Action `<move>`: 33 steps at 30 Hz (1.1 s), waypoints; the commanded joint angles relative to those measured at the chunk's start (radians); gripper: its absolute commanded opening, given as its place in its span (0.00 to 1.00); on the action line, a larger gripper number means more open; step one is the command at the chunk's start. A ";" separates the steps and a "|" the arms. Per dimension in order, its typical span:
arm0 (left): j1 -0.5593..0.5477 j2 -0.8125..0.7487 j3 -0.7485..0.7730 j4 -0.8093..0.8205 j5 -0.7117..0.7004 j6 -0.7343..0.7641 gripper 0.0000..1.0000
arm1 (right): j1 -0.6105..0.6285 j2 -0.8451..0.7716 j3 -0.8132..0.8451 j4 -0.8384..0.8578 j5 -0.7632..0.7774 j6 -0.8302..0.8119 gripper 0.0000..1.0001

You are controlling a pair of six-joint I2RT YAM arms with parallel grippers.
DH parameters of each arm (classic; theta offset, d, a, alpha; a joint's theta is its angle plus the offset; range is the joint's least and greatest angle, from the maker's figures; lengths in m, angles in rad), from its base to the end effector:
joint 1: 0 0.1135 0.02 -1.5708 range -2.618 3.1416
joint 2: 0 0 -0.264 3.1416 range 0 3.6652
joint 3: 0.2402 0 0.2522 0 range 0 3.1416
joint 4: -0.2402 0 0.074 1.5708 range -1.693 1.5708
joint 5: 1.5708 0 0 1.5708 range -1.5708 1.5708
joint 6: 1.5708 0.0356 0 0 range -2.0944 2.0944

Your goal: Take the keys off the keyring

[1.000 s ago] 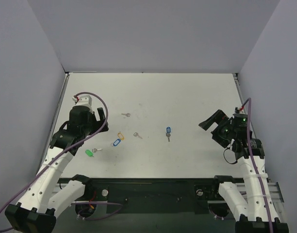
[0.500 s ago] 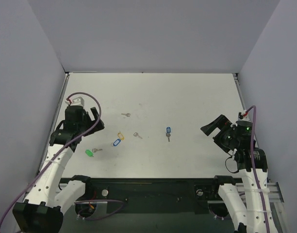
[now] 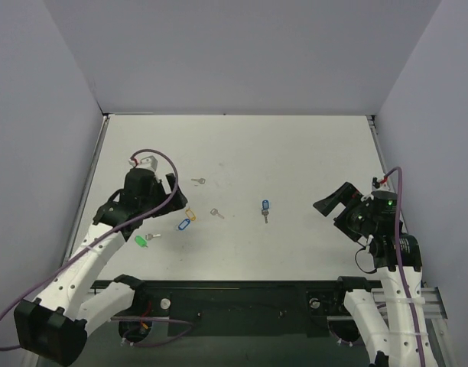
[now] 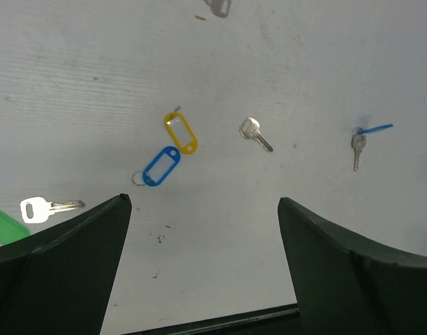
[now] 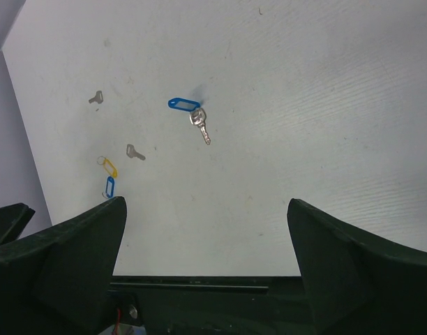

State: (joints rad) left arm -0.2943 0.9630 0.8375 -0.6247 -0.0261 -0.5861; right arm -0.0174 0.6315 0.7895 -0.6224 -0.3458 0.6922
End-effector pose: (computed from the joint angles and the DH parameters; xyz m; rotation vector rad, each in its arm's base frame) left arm 0.1916 -0.0571 0.2844 -0.3559 2.3301 -0.4091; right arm 0.1357 0.0097 0.3190 0.5127 2.0302 0.7686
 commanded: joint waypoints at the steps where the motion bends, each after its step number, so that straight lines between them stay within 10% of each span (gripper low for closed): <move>1: -0.187 0.038 0.020 0.123 -0.064 -0.070 0.97 | 0.034 -0.007 0.010 -0.017 -0.006 0.015 0.93; 14: -0.430 0.301 0.061 0.502 0.088 0.137 0.97 | 0.212 -0.081 -0.038 -0.034 0.064 0.072 0.92; 33: -0.533 0.868 0.497 0.404 0.296 0.365 0.81 | 0.234 -0.199 -0.022 -0.143 0.001 0.110 0.91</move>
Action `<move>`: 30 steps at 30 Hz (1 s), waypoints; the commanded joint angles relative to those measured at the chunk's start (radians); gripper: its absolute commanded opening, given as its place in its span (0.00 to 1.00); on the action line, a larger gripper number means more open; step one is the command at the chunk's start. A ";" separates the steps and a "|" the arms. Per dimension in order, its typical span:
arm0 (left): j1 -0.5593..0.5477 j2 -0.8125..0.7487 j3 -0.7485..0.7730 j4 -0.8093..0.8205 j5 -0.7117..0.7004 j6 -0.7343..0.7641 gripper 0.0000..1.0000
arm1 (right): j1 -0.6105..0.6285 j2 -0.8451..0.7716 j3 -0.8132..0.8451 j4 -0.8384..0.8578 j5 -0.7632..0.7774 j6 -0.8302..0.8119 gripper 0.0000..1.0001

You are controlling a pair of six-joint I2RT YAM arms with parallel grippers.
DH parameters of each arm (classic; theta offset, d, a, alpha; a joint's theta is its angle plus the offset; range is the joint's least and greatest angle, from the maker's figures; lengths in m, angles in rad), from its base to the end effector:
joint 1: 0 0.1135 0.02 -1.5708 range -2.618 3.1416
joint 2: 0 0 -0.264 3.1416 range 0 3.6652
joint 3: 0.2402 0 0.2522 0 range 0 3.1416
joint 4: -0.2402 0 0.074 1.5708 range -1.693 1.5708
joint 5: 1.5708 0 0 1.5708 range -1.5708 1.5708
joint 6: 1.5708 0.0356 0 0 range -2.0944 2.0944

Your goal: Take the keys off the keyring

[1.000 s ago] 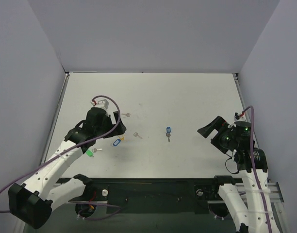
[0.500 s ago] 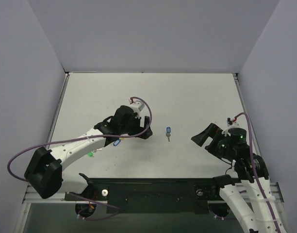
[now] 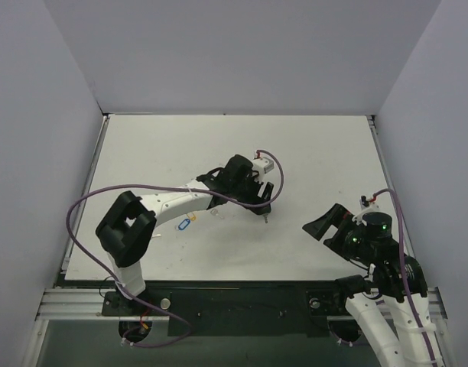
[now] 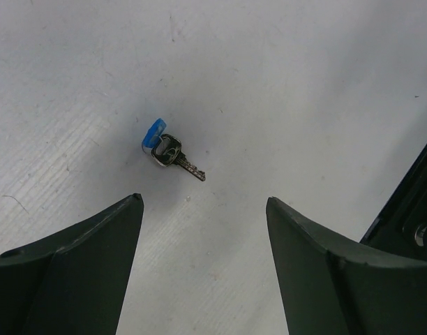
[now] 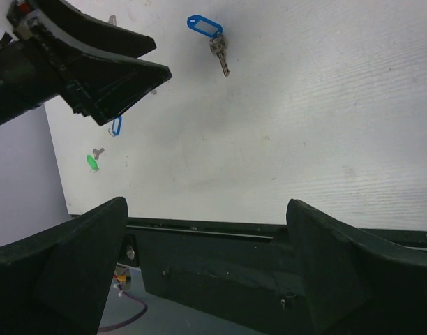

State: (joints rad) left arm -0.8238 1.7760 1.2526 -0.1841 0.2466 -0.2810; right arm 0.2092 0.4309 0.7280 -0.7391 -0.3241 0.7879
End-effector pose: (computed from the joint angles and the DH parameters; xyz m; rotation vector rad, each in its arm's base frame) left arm 0.2643 -0.2982 0.2310 0.7750 2.2744 -0.8329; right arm 0.0898 0.0306 0.3068 0.3929 2.0855 0.9421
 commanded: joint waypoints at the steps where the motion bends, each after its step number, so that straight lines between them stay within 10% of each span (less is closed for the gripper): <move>1: -0.003 0.066 0.090 -0.040 0.022 0.069 0.81 | 0.006 0.000 0.045 -0.026 -0.026 0.013 0.91; 14: -0.001 0.235 0.240 -0.115 -0.013 0.160 0.80 | 0.007 0.002 0.059 -0.028 -0.035 0.011 0.91; 30: 0.000 0.327 0.335 -0.161 -0.020 0.177 0.44 | 0.007 0.023 0.062 -0.026 -0.030 -0.004 0.91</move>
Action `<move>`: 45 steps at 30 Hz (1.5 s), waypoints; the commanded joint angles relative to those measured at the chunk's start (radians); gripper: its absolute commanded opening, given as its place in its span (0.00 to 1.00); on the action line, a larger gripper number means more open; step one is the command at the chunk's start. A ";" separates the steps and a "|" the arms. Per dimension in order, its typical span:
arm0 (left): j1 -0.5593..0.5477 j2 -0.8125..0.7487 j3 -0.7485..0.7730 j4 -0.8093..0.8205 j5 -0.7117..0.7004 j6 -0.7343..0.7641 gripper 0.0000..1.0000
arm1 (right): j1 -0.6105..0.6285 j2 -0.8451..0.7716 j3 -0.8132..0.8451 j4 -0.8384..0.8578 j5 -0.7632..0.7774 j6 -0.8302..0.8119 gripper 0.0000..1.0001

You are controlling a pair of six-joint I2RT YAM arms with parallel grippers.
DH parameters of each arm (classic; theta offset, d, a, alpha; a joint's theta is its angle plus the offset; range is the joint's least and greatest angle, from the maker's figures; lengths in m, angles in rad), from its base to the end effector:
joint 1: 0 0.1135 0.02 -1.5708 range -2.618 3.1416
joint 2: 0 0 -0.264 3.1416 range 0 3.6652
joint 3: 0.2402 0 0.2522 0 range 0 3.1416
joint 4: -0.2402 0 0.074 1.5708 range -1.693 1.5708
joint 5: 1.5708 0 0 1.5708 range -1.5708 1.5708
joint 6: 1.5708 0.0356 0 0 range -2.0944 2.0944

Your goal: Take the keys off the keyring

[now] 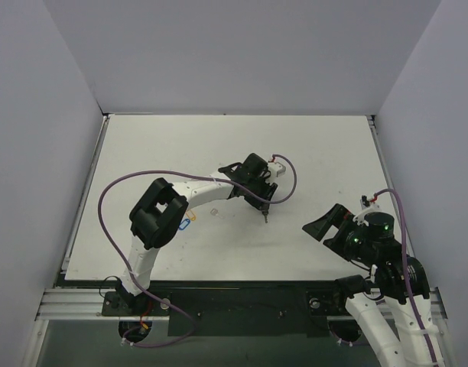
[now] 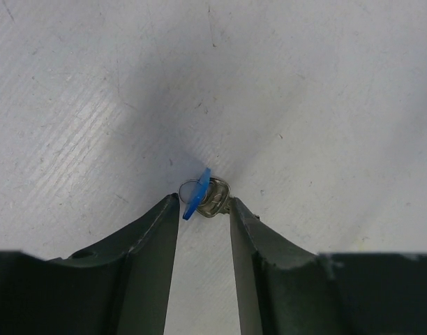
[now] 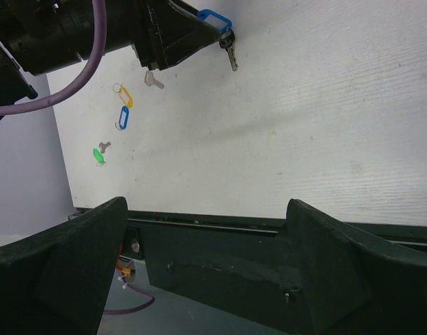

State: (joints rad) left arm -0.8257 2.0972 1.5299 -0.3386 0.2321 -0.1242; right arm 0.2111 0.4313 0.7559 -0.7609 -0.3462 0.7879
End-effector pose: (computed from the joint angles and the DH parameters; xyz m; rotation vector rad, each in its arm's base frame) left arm 0.3049 -0.3426 0.1752 0.9810 2.3798 -0.6727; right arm 0.0861 0.0308 0.3134 0.3742 2.0863 0.9662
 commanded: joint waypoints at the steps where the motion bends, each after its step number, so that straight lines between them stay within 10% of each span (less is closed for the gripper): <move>1: 0.000 0.007 0.059 -0.005 -0.002 0.020 0.43 | 0.007 0.026 0.036 -0.002 -0.007 -0.007 0.91; 15: 0.002 0.034 0.096 -0.022 0.052 0.029 0.00 | 0.007 0.027 0.039 -0.006 -0.008 -0.006 0.91; 18: 0.002 0.030 0.096 -0.020 0.046 0.029 0.03 | 0.005 0.024 0.046 -0.009 -0.007 -0.001 0.91; 21: 0.002 0.024 0.081 -0.008 0.042 0.029 0.45 | 0.007 0.023 0.054 -0.009 -0.008 0.001 0.91; 25: 0.002 0.021 0.076 0.009 0.042 0.032 0.58 | 0.005 0.021 0.054 -0.012 -0.007 0.001 0.91; 35: 0.002 0.080 0.136 -0.020 0.049 0.031 0.54 | 0.007 0.026 0.059 -0.012 -0.005 0.002 0.91; 45: 0.002 0.104 0.171 -0.043 0.050 0.035 0.20 | 0.007 0.030 0.059 -0.014 -0.005 -0.003 0.91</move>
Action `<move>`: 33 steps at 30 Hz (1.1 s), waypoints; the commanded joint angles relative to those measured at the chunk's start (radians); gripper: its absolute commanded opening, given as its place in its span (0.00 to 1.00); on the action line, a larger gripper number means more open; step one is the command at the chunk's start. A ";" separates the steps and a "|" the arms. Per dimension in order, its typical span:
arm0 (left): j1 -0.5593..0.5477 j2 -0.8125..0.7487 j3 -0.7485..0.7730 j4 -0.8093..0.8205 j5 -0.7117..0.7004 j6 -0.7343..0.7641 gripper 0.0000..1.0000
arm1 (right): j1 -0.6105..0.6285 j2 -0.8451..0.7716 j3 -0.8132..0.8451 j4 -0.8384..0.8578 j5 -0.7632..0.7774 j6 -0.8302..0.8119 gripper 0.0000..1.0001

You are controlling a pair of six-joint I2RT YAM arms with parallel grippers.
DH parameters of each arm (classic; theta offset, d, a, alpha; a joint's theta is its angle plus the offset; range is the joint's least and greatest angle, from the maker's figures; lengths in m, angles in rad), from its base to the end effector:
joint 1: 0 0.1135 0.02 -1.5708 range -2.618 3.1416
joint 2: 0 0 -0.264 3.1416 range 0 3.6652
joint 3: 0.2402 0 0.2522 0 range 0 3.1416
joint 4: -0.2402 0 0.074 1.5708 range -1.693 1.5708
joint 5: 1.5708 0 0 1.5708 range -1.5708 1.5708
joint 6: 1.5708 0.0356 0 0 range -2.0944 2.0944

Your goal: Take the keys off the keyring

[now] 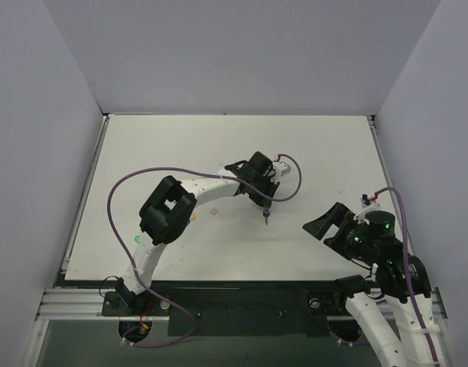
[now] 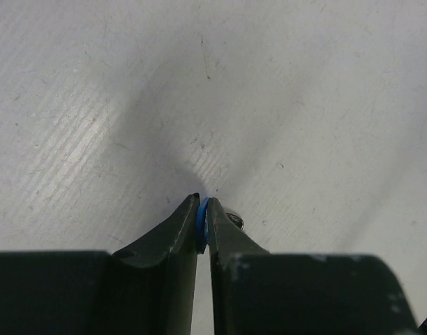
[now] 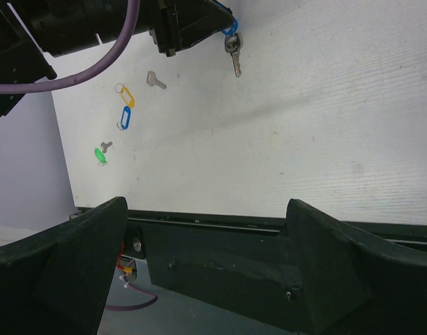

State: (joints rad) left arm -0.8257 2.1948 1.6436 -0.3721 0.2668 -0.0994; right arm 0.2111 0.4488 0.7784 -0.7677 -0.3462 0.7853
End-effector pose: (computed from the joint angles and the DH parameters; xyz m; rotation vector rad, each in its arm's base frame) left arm 0.3184 -0.3590 0.1642 1.0293 2.3803 -0.6991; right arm 0.0873 0.0311 0.3185 0.3722 2.0880 0.9642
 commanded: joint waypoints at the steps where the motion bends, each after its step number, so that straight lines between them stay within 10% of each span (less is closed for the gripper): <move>1: 0.002 0.006 0.058 -0.011 0.015 0.012 0.18 | 0.007 0.013 0.038 -0.005 -0.005 0.000 0.91; 4: 0.000 0.000 0.058 -0.022 -0.001 0.015 0.00 | 0.007 0.018 0.041 -0.005 -0.007 0.000 0.91; 22: -0.078 -0.432 -0.062 -0.031 0.057 -0.052 0.00 | 0.007 0.019 0.139 0.128 -0.092 0.147 0.92; 33: -0.162 -0.641 0.028 -0.116 -0.006 -0.137 0.00 | 0.005 -0.022 0.113 0.553 -0.163 0.393 0.92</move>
State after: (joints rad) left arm -0.9768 1.6424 1.6081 -0.4561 0.2790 -0.1833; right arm 0.2111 0.4465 0.8913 -0.4675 -0.4641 1.0473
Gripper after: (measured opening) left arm 0.042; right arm 0.921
